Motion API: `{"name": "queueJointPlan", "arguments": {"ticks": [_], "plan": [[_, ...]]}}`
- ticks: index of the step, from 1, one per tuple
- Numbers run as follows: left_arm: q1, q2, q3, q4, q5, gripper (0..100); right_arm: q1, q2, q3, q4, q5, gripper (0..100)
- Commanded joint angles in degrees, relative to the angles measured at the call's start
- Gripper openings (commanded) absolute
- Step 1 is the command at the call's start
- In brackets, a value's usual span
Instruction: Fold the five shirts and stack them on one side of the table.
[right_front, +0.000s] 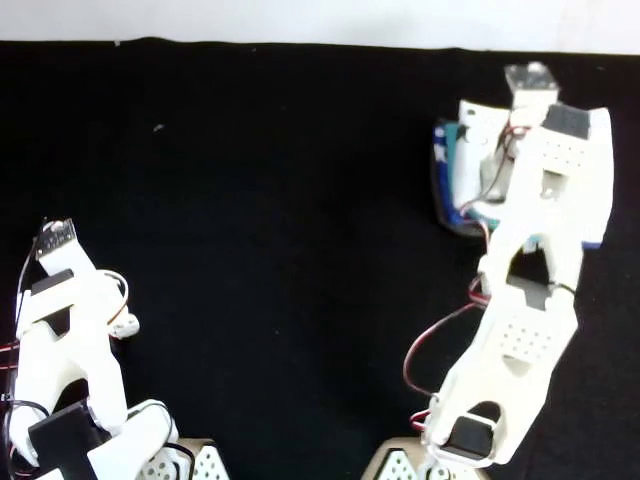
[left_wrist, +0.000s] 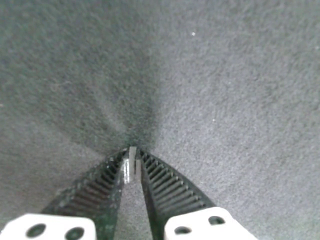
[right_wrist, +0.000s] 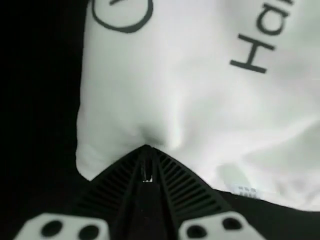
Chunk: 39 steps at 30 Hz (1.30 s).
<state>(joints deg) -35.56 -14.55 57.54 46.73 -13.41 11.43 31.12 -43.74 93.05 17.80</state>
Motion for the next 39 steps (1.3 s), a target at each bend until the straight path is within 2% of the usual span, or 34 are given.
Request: {"name": "queueJointPlan", "arguments": {"ticks": [1,5,9,12,16,22,27,31,39], "plan": [[-0.22,-0.13,0.13,-1.76,0.0,1,-0.84,-9.98,-7.96,4.53,0.09,1.2],[-0.75,-0.66,-2.15,-1.32,0.0,1,-5.14,-18.95,-10.51,8.22,0.09,3.9],[-4.79,-2.33,-11.03,9.05,0.0,3,-9.8,-28.26,-0.04,8.04,0.26,18.5],[-12.09,-2.24,-22.29,16.79,-0.26,13,-14.11,-35.21,10.07,7.96,0.09,21.9],[-23.69,2.68,-39.08,18.64,-0.44,22,-19.47,-44.09,22.64,7.87,0.09,20.5],[-29.93,24.13,-67.65,18.64,-0.44,22,-24.04,-53.85,39.69,6.46,0.09,20.5],[-30.73,43.21,-95.34,18.37,-0.18,22,-24.13,-61.05,52.97,-0.48,0.18,20.5],[-30.81,57.54,-116.09,15.03,-0.09,22,-24.13,-66.24,62.02,-5.14,0.35,20.5],[-31.43,82.51,-144.75,10.29,-0.44,22,-24.13,-71.87,71.69,-9.36,0.44,20.4]]}}
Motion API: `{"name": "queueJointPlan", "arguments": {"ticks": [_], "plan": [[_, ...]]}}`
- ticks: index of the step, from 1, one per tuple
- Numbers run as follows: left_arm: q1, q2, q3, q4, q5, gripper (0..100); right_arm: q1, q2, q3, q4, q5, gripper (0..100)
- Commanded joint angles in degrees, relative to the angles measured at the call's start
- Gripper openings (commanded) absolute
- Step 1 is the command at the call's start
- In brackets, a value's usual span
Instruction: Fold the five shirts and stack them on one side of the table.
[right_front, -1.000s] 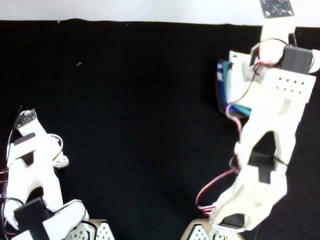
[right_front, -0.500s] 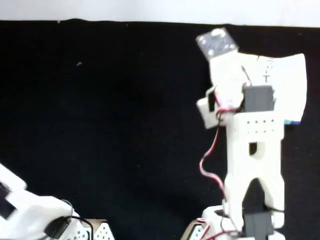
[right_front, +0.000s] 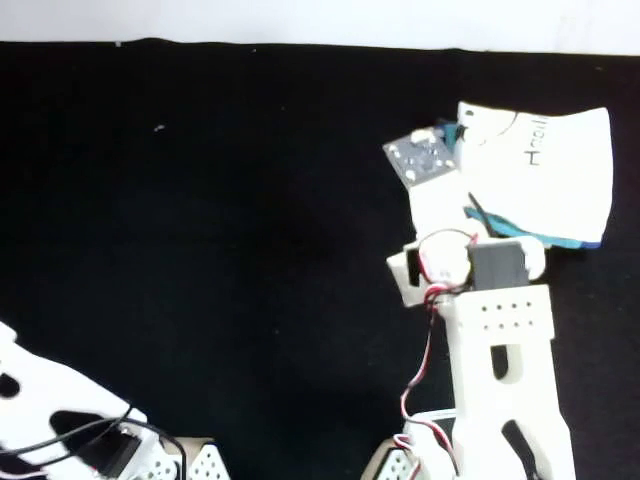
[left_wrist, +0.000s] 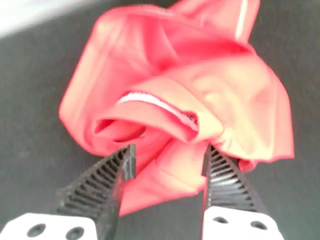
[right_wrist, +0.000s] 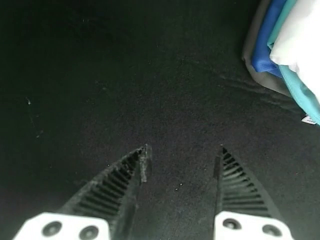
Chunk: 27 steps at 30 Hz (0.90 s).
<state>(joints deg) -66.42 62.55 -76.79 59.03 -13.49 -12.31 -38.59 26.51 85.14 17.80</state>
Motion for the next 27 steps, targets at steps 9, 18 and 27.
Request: {"name": "queueJointPlan", "arguments": {"ticks": [9,18,27], "plan": [[-0.22,22.29,-18.33,-1.58,-7.03,15,-0.4,-2.59,4.09,-1.36,0.44,20.4],[5.67,13.67,-18.51,17.14,-8.53,1,-0.4,-2.15,4.18,-1.45,0.09,20.4],[23.78,-6.64,-17.98,42.99,-8.09,1,-0.4,-2.15,4.18,-1.45,0.0,20.4]]}}
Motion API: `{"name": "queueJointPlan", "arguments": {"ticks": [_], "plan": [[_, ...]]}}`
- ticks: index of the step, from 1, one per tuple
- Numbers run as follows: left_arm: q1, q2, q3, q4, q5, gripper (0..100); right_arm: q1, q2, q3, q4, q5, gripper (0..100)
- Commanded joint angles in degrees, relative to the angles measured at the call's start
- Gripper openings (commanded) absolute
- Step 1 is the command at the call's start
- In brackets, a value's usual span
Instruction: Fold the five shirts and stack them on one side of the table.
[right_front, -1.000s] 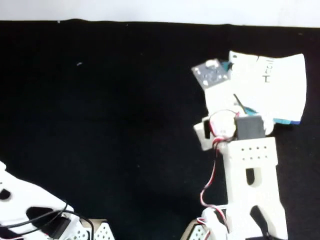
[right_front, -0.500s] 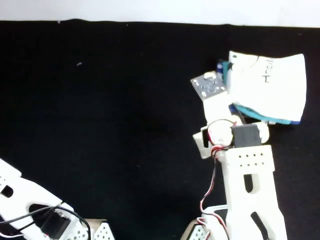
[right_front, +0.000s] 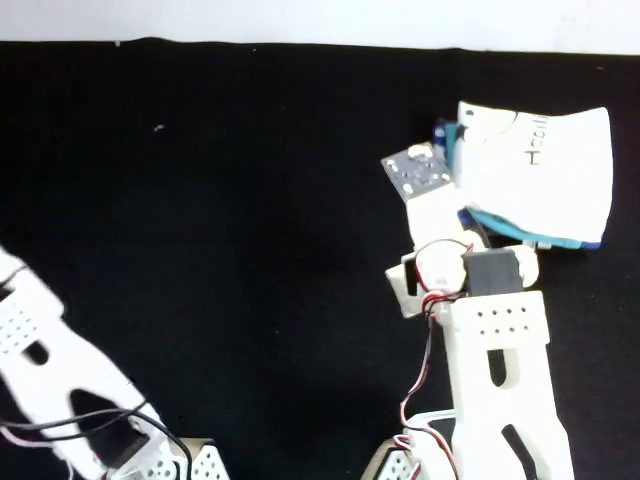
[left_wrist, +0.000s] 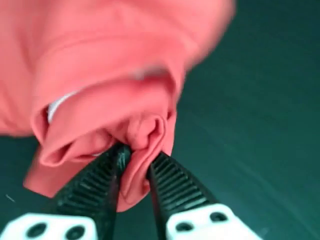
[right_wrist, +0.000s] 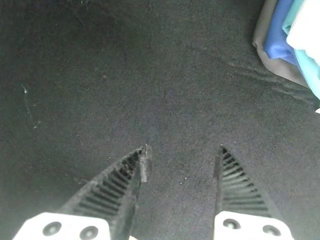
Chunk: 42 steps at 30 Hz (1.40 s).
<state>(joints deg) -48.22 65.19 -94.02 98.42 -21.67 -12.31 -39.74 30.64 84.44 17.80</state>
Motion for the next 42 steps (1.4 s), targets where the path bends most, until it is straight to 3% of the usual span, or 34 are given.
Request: {"name": "queueJointPlan", "arguments": {"ticks": [1,11,23,31,37,42], "plan": [[6.81,-11.38,-0.75,3.6,0.97,1,-0.4,-1.1,0.04,-0.75,0.0,20.4],[21.14,-34.33,-0.48,3.69,9.32,1,-0.22,-1.27,0.13,-0.75,0.0,20.4],[43.74,-50.59,1.36,3.69,9.58,1,-0.22,-1.01,0.13,-0.75,0.0,20.4],[44.79,-50.51,26.95,3.6,9.58,2,-0.22,-1.45,0.13,-0.75,0.0,20.4],[44.18,-50.77,42.51,3.6,9.58,23,-0.31,-0.92,0.13,-1.36,0.0,20.4],[38.64,-50.33,51.21,3.6,9.49,25,-0.4,-0.92,0.04,-2.86,-0.09,20.4]]}}
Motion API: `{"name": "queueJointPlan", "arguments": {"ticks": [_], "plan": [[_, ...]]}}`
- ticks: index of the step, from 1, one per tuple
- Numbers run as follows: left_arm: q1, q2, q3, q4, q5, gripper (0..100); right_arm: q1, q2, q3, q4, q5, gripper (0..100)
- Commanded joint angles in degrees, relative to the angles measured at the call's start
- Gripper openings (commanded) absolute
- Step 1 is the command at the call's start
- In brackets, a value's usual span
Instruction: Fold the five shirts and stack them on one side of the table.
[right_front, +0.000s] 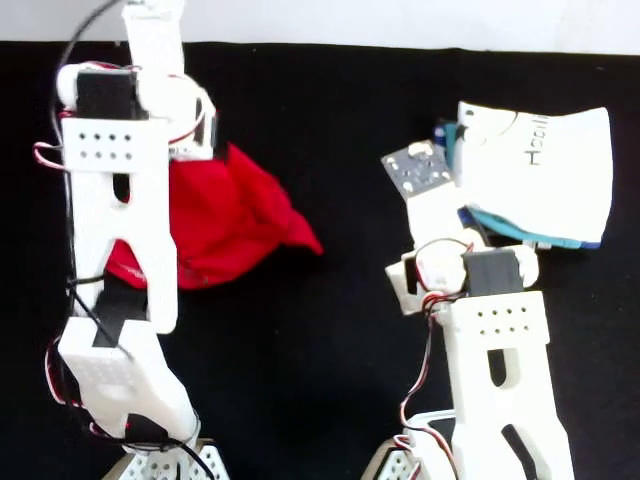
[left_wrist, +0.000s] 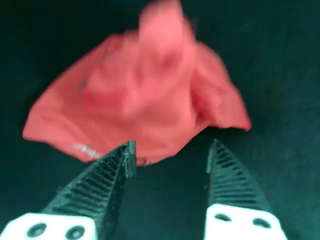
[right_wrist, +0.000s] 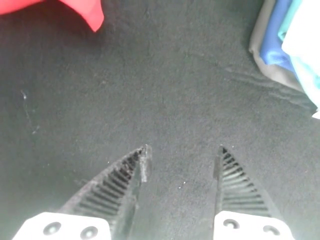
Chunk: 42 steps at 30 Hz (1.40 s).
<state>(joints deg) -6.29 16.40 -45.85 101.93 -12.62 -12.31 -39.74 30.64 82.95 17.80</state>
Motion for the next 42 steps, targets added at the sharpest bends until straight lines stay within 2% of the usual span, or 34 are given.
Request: {"name": "queueJointPlan", "arguments": {"ticks": [1,5,9,15,19,29,31,35,42], "plan": [[-4.7,-1.54,4.18,0.09,0.35,25,-0.4,-0.92,0.04,-1.8,-0.09,20.4],[-11.56,-1.98,6.37,0.09,0.09,25,-1.71,-0.75,0.04,-4.35,-1.58,20.8],[-19.12,-2.07,6.37,0.09,0.09,25,-9.27,2.42,-0.48,-5.23,-5.98,29.8],[-30.02,-1.54,6.64,0.09,0.09,25,-21.76,15.34,-3.03,-11.47,-8.0,31.4],[-33.98,-1.36,6.73,0.09,0.09,25,-23.34,26.42,-8.66,-17.01,-8.0,31.4],[-34.95,-1.98,9.45,0.09,0.09,25,-23.78,52.62,-32.22,-18.51,-12.75,30.9],[-34.86,-1.89,11.56,0.09,0.09,25,-23.78,56.4,-35.56,-16.31,-12.57,25.1],[-33.89,-1.8,16.75,0.09,0.09,25,-23.34,60.88,-41.54,-13.76,-12.75,1.7],[-27.56,-1.98,24.84,0.09,0.09,25,-16.84,61.41,-45.93,-13.76,-12.48,0.7]]}}
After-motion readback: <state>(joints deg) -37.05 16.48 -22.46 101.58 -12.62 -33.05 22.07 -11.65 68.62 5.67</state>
